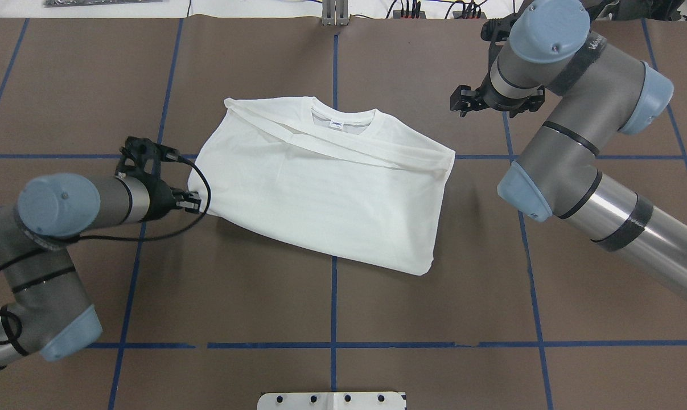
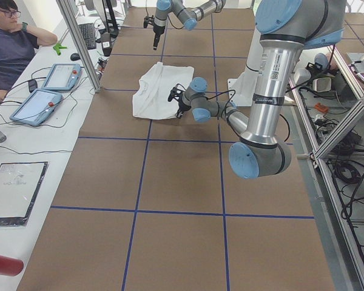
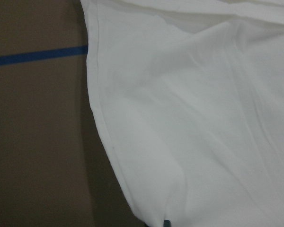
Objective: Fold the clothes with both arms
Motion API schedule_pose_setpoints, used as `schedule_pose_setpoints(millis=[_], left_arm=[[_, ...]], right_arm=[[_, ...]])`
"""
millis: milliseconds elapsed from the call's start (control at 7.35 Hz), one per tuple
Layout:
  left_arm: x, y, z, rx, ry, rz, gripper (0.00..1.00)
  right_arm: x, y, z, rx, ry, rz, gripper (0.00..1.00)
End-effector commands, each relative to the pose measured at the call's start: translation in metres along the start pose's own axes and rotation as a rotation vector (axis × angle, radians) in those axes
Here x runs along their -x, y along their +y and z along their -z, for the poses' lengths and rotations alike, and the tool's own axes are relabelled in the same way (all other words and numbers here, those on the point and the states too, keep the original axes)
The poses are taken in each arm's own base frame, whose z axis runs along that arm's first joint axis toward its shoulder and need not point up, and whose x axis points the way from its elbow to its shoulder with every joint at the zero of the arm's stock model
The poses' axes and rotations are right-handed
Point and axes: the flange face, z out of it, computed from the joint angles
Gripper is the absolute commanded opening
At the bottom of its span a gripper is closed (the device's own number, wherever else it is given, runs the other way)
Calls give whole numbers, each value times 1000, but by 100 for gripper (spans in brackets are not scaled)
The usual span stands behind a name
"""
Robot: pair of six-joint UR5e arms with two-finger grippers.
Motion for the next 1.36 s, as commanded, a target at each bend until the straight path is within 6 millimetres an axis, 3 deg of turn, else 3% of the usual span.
schedule_pose_setpoints(millis=[0, 136, 272, 408, 544, 680, 952, 1224], left_arm=[[80, -110, -29, -55, -186, -103, 0], [95, -161, -67, -49, -242, -80, 0], [85, -219, -97, -53, -268, -67, 0], [72, -256, -121, -60, -269, -91, 0], [90, -267, -127, -66, -282, -140, 0], [95, -276, -111, -116, -225, -155, 99], [104, -244, -84, -62, -78, -146, 100], [110, -224, -74, -74, -67, -144, 100]], right_arm=[[7, 2, 3, -2, -9, -2, 100], [13, 8, 6, -2, -21, -10, 100], [18, 11, 10, -3, -30, -13, 100], [19, 12, 14, -5, -38, -14, 100], [23, 16, 13, -2, -41, -21, 100], [55, 28, 19, 7, -67, -76, 100], [124, 68, 17, 40, -94, -313, 100], [180, 97, -10, -7, -47, -589, 97]])
